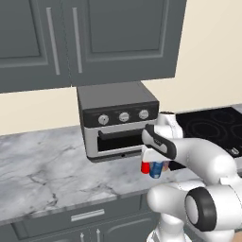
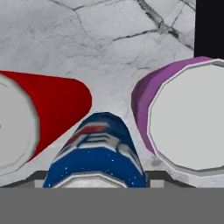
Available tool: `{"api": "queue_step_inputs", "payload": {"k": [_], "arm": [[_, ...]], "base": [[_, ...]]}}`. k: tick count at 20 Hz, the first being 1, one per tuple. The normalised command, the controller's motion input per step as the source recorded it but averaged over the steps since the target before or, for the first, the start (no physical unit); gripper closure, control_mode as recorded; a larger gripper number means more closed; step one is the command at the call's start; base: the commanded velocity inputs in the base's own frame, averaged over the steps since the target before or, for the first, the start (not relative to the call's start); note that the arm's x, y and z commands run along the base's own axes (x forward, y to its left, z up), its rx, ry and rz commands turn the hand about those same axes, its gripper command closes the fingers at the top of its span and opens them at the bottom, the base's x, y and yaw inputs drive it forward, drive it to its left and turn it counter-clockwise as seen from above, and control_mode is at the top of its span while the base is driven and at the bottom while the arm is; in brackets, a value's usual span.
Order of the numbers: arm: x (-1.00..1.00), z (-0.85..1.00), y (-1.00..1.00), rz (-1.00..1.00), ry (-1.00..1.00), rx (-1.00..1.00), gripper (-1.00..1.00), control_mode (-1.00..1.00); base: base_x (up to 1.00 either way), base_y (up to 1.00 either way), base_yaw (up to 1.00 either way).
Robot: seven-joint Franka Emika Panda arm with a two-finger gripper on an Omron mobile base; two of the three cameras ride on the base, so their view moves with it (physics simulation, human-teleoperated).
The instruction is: Four empty soda cans are scattered around the kitchen. Gather all the cans and cluster them next to the stove for recycling.
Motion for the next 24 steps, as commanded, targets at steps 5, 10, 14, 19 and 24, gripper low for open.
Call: {"api": "queue_step_inputs", "payload": {"k": [5, 10, 14, 19, 24], "arm": [[-0.06, -0.01, 0.00, 0.00, -0.01, 0.00, -1.00, -1.00], [-0.05, 0.07, -0.02, 0.00, 0.00, 0.01, -1.00, -1.00], [0.00, 0.17, 0.00, 0.00, 0.00, 0.01, -1.00, -1.00], [0.00, 0.17, 0.01, 0.00, -0.01, 0.00, -1.00, -1.00], [0.00, 0.25, 0.05, 0.00, -0.07, 0.00, -1.00, -1.00]], "base": [[0.00, 0.00, 0.00], [0.00, 0.00, 0.00], [0.00, 0.00, 0.00], [0.00, 0.00, 0.00], [0.00, 0.00, 0.00]]}}
